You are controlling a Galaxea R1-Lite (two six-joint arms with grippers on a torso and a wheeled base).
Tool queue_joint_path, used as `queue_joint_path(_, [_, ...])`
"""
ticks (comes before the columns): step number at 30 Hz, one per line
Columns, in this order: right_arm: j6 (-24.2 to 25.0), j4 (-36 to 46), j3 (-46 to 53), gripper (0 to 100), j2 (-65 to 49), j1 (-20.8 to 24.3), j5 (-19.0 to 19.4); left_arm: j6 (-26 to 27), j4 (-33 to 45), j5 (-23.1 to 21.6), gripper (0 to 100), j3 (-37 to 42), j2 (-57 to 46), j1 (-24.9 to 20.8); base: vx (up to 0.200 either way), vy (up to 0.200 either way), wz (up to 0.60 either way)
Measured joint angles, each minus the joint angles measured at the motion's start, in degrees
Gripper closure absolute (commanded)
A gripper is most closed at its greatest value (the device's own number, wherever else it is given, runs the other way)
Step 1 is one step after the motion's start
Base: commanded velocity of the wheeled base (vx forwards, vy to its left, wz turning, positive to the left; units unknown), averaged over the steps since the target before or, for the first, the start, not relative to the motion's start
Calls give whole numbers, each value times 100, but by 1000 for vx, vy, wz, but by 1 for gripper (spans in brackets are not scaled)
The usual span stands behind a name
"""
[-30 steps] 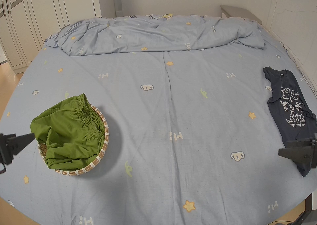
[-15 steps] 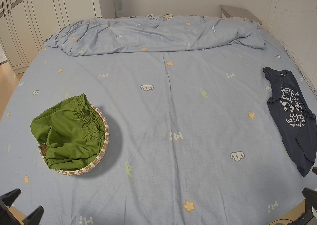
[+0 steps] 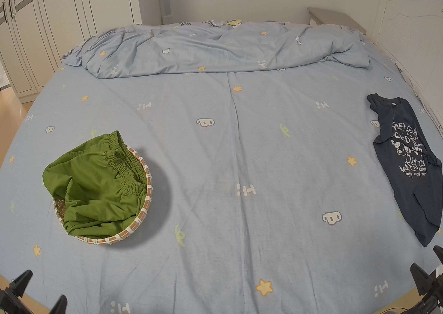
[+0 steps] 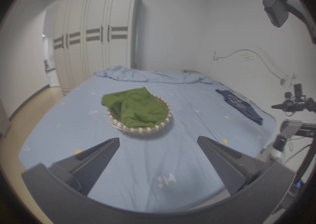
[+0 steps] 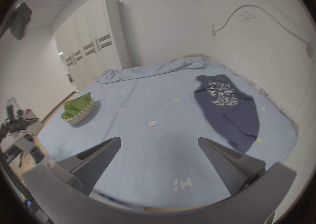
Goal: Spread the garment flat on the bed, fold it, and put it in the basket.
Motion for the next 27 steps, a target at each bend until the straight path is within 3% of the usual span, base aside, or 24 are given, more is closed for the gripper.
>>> queue_joint_path(5, [-30,-1402,662,0,-38,-4,-629,11,-1365,817,0,463,-106,24,0,0,0])
queue_joint_path(8, [-72,-1953,963,0,-49,-11,-823,-21,-1874,1064,0,703,-135,39,0,0,0])
queue_joint_path(14, [-500,-1810,1254,0,-55,-13,-680,90,-1808,1061,0,951,-157,50,0,0,0])
queue_joint_path(27, [-438,-1768,1313,0,-55,-13,-633,35,-1765,1014,0,1001,-163,60,0,0,0])
